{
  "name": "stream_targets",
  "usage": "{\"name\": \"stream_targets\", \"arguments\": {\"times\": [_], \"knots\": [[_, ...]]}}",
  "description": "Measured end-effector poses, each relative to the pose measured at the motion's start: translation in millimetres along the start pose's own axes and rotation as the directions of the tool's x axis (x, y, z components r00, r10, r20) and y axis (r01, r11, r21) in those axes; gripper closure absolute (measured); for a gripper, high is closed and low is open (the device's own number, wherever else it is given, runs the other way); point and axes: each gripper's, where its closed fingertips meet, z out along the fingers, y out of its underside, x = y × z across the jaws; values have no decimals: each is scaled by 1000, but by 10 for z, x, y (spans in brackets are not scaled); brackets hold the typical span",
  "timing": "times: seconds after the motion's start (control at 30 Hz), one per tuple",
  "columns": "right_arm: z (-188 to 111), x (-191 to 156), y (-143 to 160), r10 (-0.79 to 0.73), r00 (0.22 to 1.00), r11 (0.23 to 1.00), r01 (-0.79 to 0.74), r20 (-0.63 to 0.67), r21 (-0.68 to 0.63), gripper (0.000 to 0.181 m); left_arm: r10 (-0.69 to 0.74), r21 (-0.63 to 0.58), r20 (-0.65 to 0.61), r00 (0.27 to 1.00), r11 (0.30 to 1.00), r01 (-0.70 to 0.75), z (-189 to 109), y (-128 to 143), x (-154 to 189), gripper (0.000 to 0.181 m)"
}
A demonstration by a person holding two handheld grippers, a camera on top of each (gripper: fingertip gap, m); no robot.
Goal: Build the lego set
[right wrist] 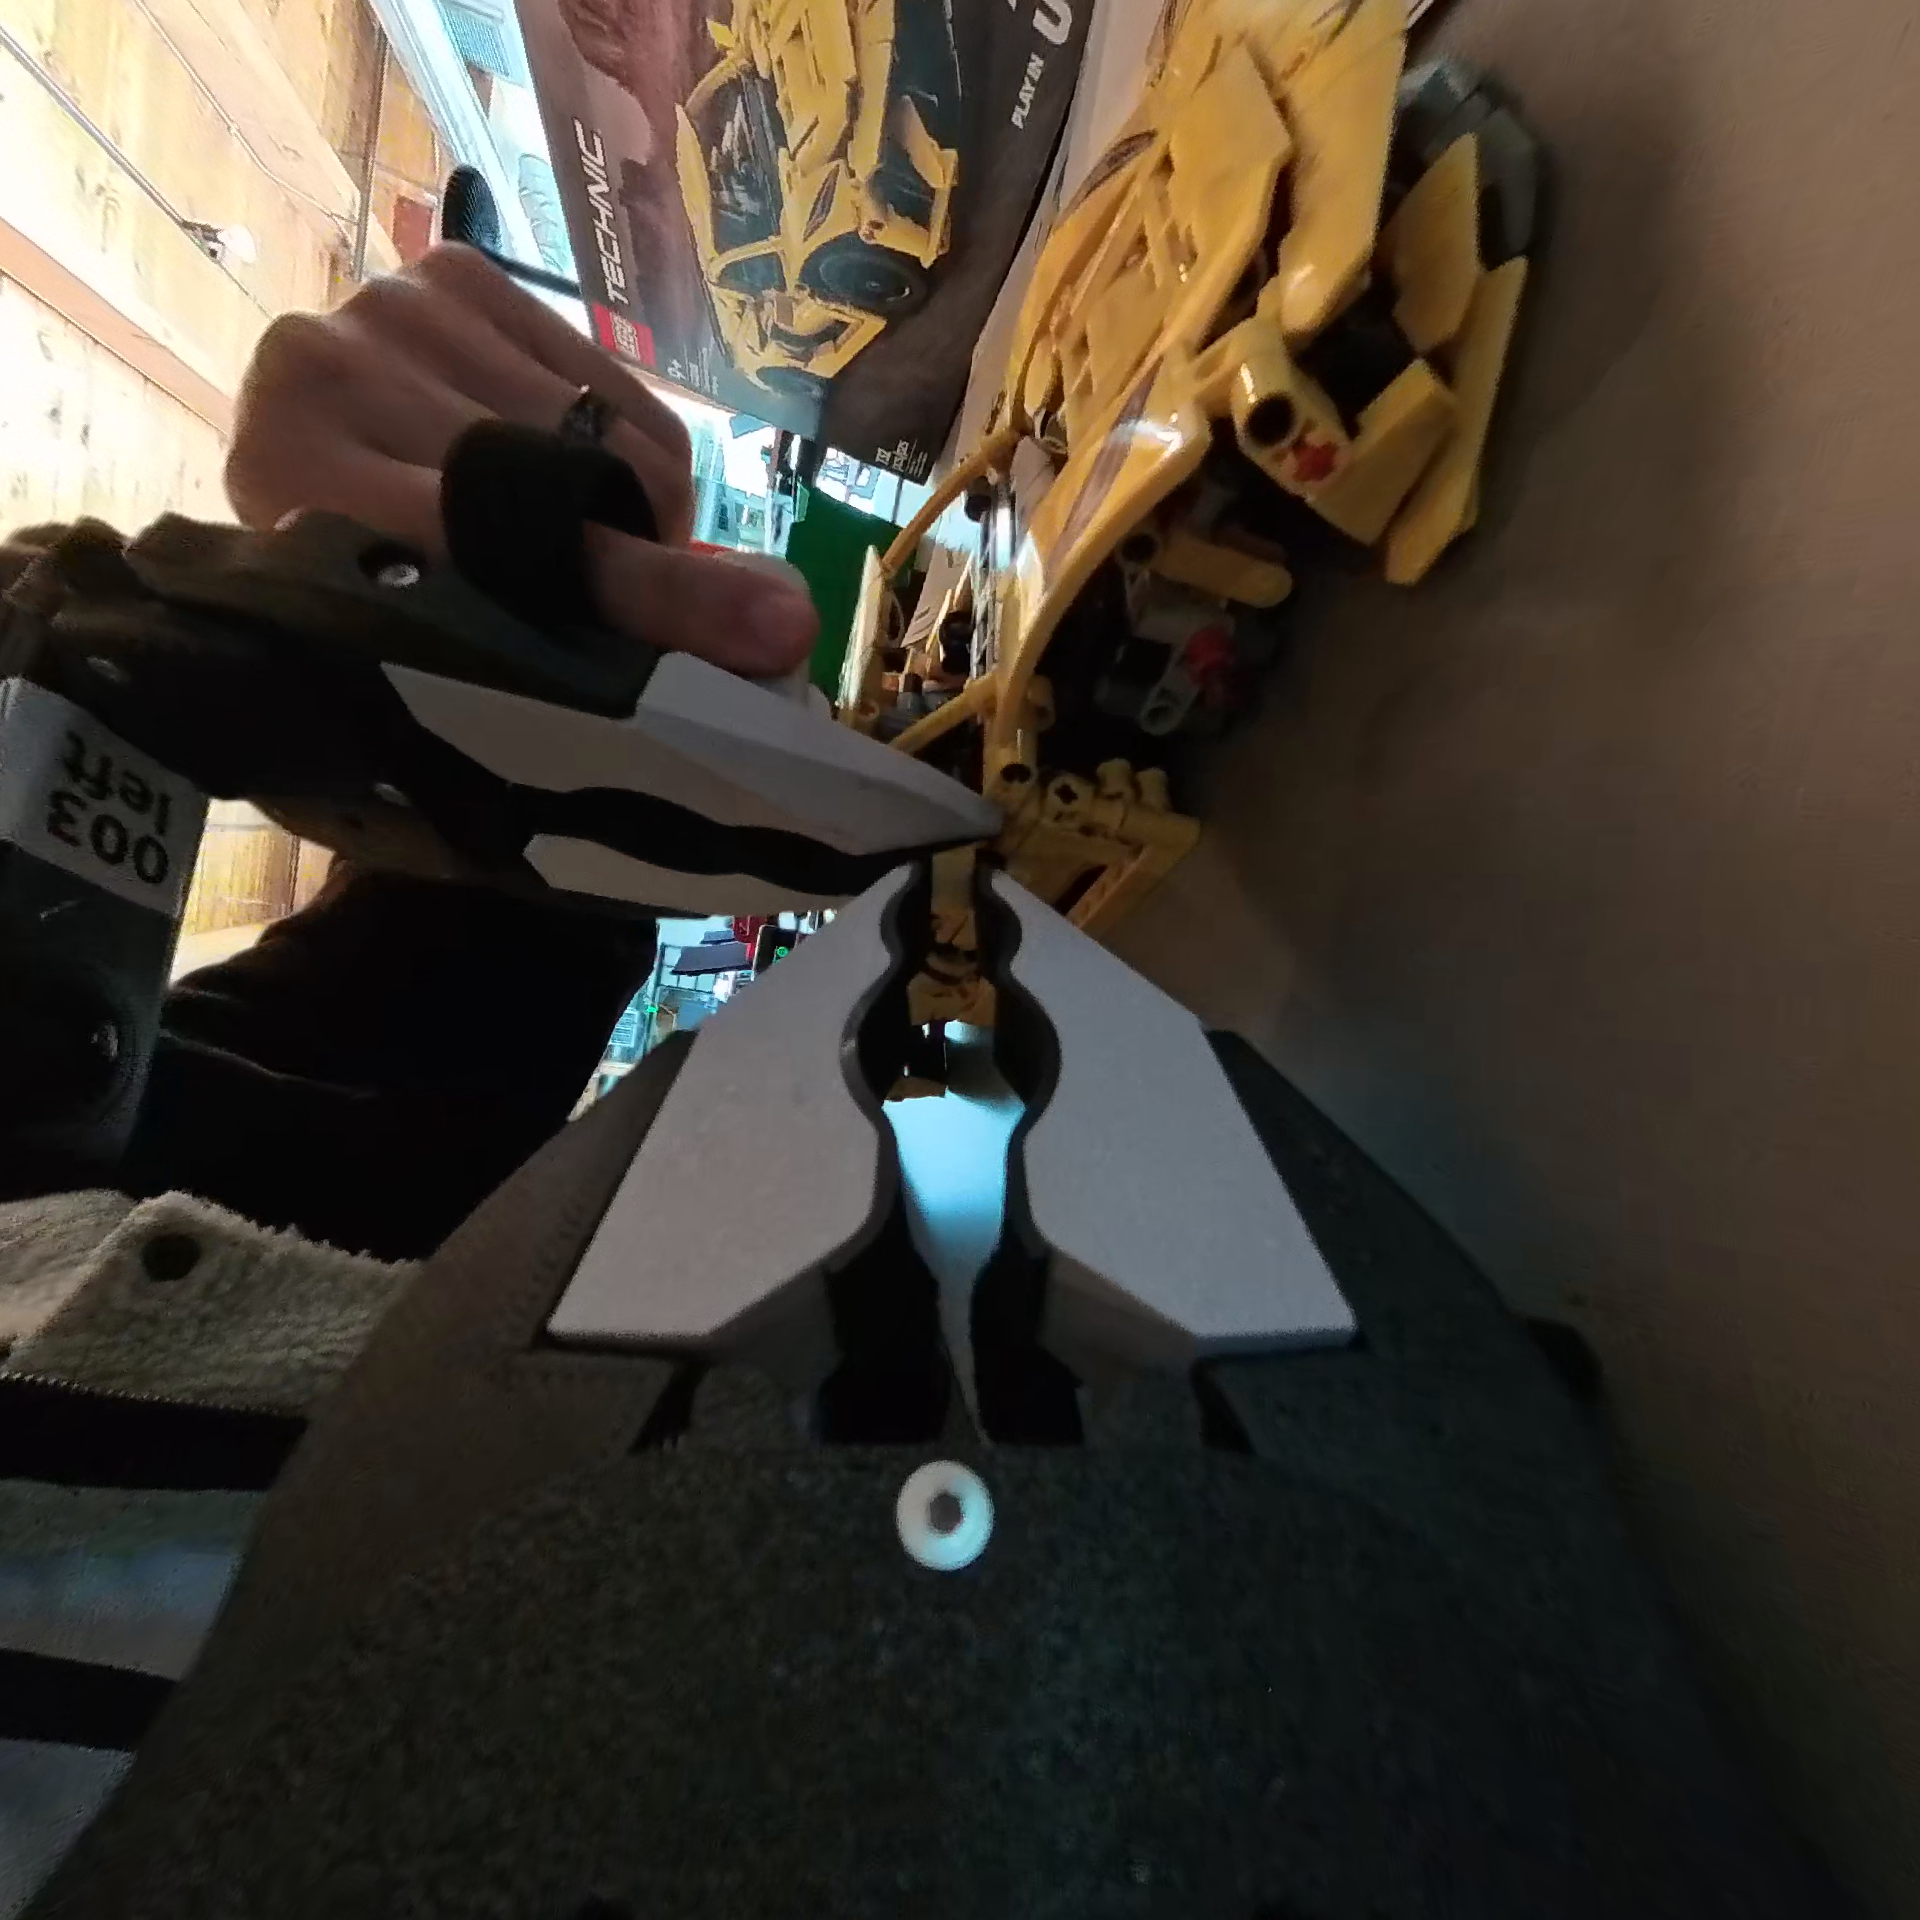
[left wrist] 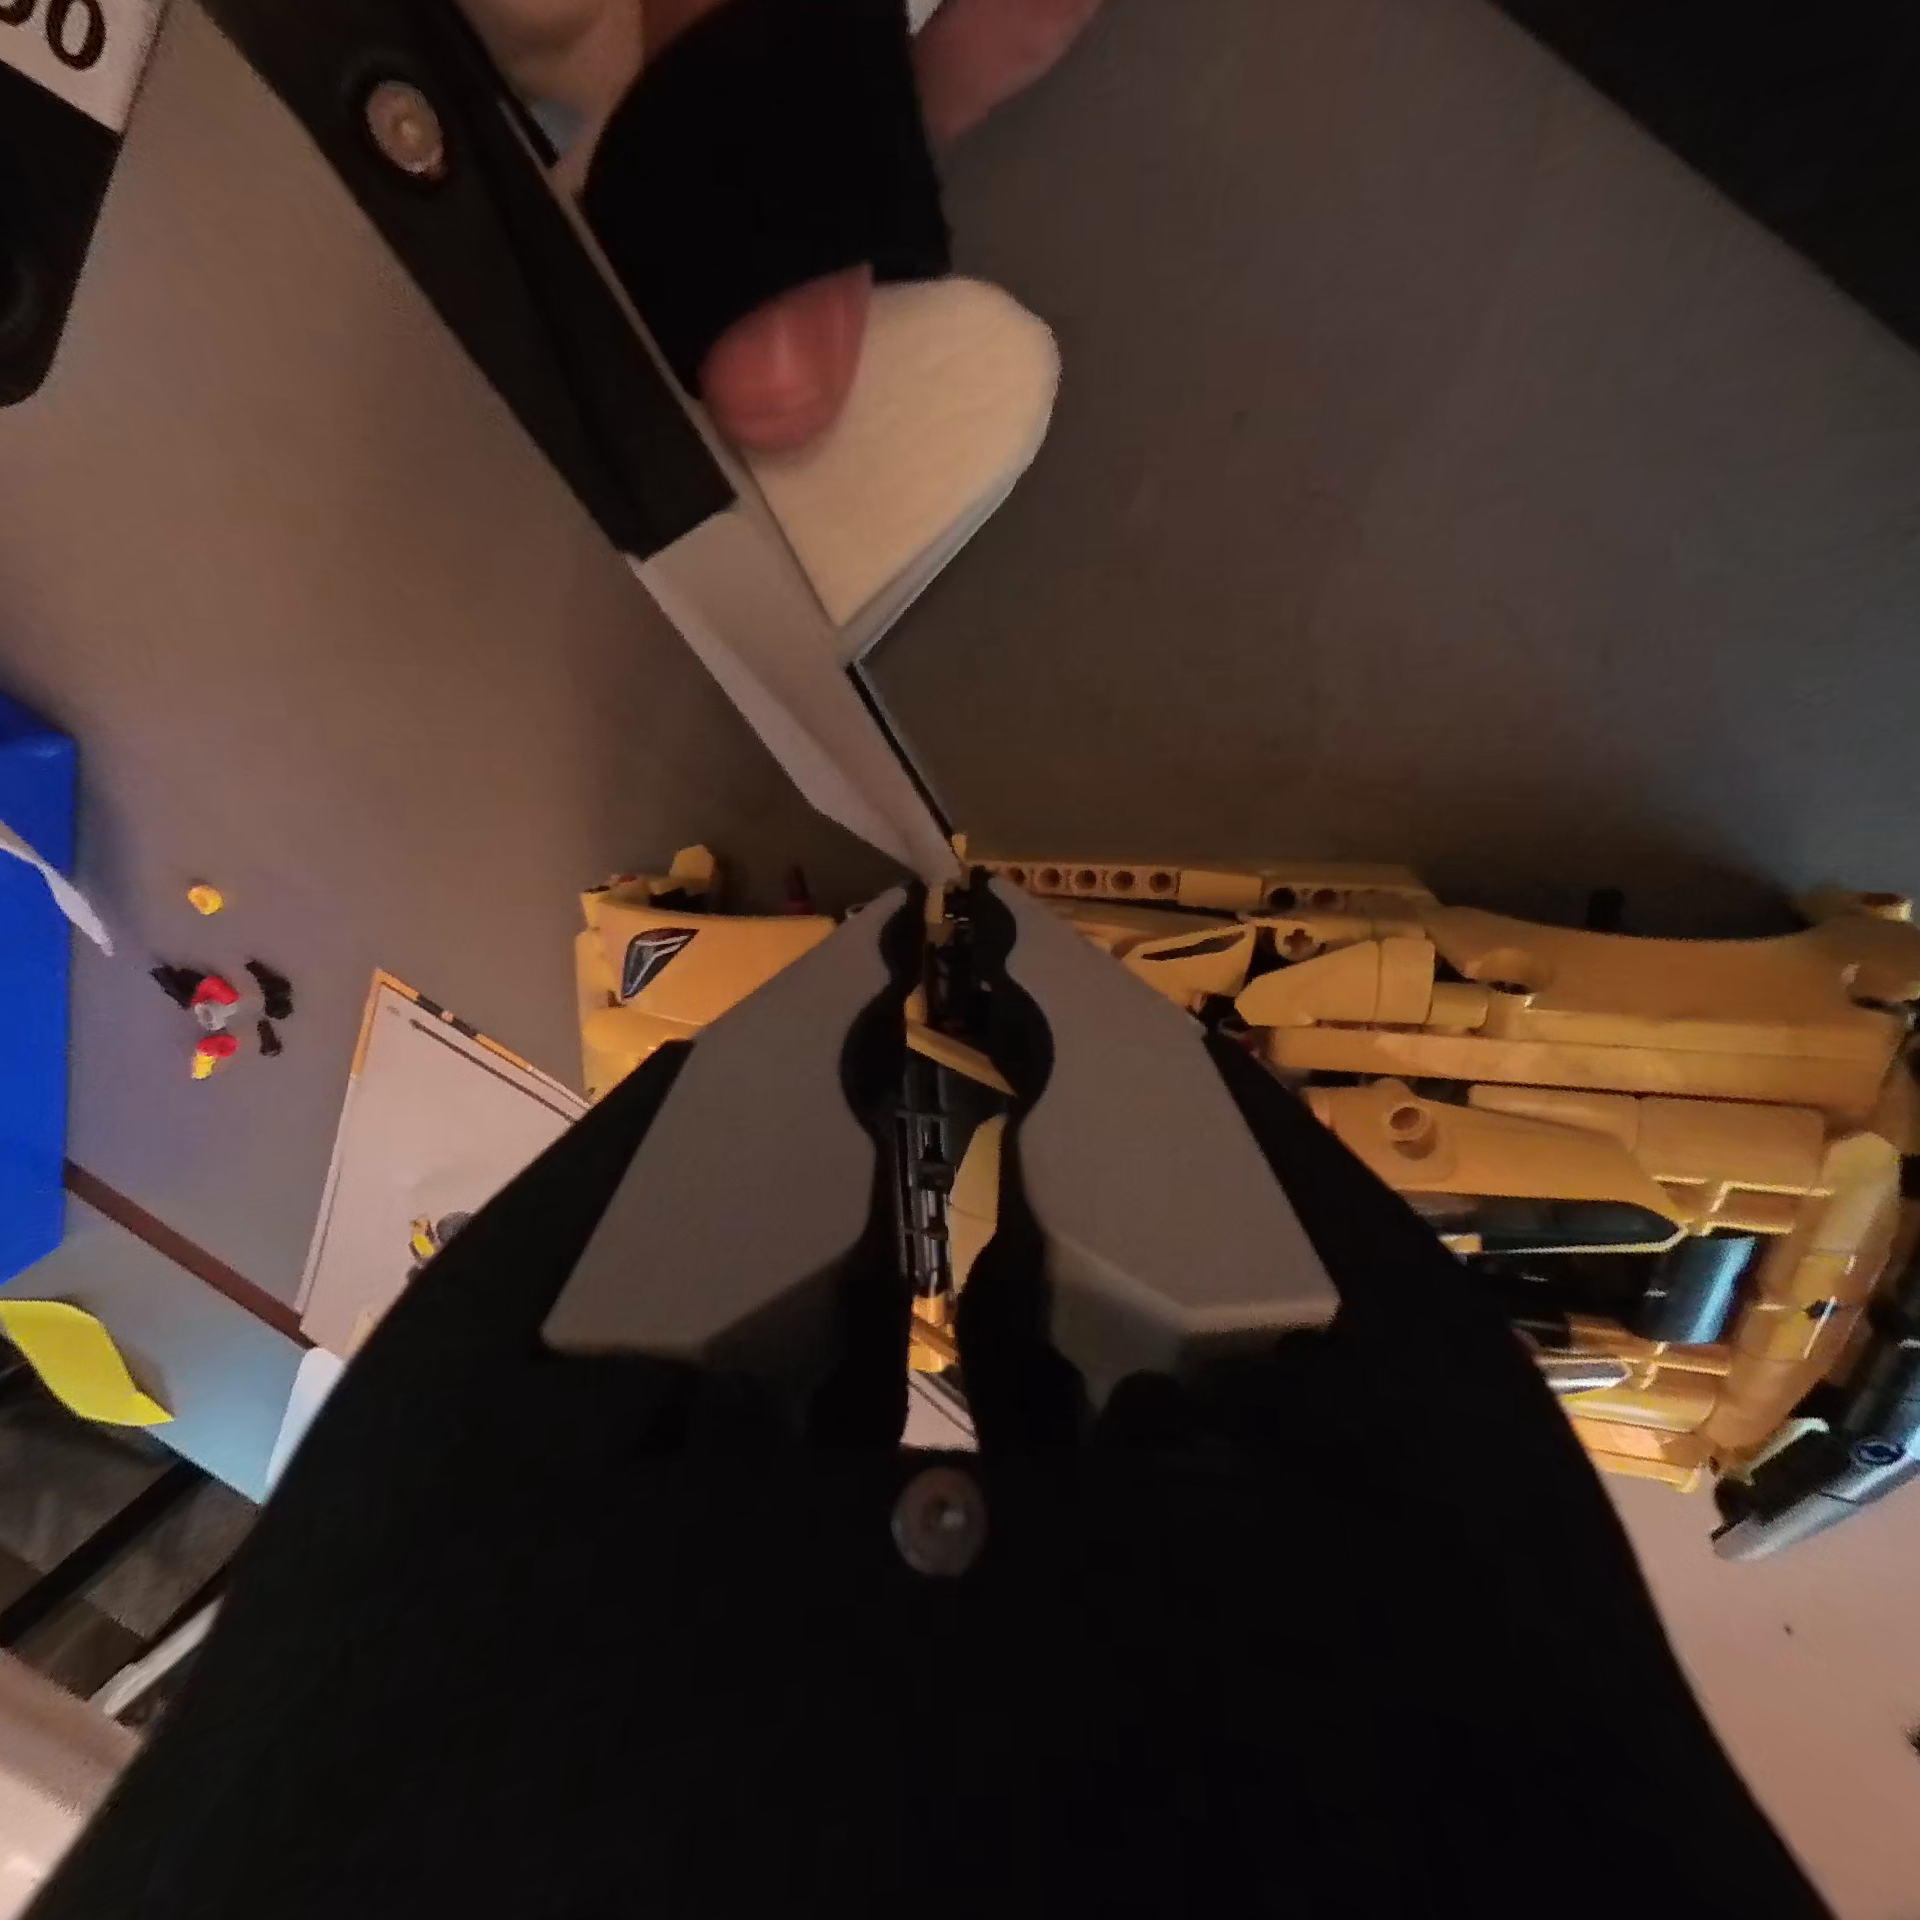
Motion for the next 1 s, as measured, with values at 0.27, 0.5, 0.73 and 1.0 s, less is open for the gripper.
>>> {"name": "stream_targets", "arguments": {"times": [0.27, 0.5, 0.73, 1.0], "knots": [[2, 7, 0, -21, 1000, 1000, 21, -15, 0, 174, 14, 20, -26, 1000, 1000, -14, 4, 4, 6, 173], [0, 5, -2, -30, 999, 1000, 30, -19, 1, 174, 50, 33, -18, 999, 998, -49, 4, 8, 6, 173], [-3, 7, -7, -81, 996, 997, 82, -43, 6, 174, 29, 55, -26, 999, 998, -28, 4, 7, 6, 173], [-7, 7, -15, -207, 972, 978, 208, -110, 5, 174, 38, 56, -8, 999, 998, -38, 1, 8, 1, 173]]}}
